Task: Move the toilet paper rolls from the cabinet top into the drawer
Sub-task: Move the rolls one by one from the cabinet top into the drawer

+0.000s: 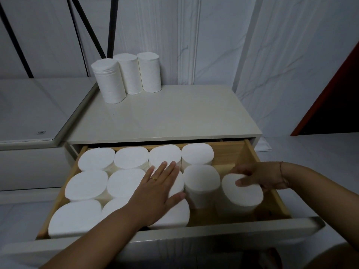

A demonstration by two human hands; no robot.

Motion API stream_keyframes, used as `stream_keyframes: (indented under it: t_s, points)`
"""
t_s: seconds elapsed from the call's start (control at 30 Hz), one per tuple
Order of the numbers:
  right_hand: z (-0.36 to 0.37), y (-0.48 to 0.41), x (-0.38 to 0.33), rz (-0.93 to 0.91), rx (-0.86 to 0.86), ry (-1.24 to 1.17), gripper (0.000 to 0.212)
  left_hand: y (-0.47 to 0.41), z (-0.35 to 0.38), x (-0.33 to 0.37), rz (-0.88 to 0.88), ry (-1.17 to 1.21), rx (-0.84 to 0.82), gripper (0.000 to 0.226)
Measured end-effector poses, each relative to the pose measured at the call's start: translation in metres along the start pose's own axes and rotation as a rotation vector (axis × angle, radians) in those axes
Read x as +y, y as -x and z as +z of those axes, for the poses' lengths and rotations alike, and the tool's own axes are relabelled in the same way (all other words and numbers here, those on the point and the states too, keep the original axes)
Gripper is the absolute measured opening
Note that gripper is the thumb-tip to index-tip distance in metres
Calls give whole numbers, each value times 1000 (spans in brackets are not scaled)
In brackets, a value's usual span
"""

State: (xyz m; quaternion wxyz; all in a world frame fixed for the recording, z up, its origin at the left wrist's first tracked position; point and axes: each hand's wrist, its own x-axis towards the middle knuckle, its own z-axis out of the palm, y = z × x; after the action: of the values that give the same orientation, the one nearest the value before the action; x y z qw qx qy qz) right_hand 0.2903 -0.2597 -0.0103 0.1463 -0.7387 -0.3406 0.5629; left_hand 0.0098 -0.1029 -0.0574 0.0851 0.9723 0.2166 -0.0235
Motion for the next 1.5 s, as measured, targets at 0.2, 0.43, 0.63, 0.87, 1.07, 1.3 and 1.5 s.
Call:
stream_keyframes:
  t_s: [0.2,0.43,0.63,0.87,1.07,1.3,1.5]
  points:
    - [26,2,2,37,-82,8,51,0,1,0,3,5,8,86]
    - [54,-5,5,56,-105,-158,53,-1,3,-1,1,-11,12,79]
    - [66,-14,-4,55,-136,-140,59,-1,5,-2,1,-1,20,82]
    - [73,-29,-12,32,-117,-158,34,-3,7,-2,17,-22,37,82]
    - [74,-27,-12,45,-141,-246,37,-3,7,-1,16,-20,35,82]
    - [72,-21,-20,-52,-85,-274,74,-3,7,-2,24,-31,35,82]
    - [59,-17,-40,-171,138,60,63,-3,4,-3,12,-7,39,81]
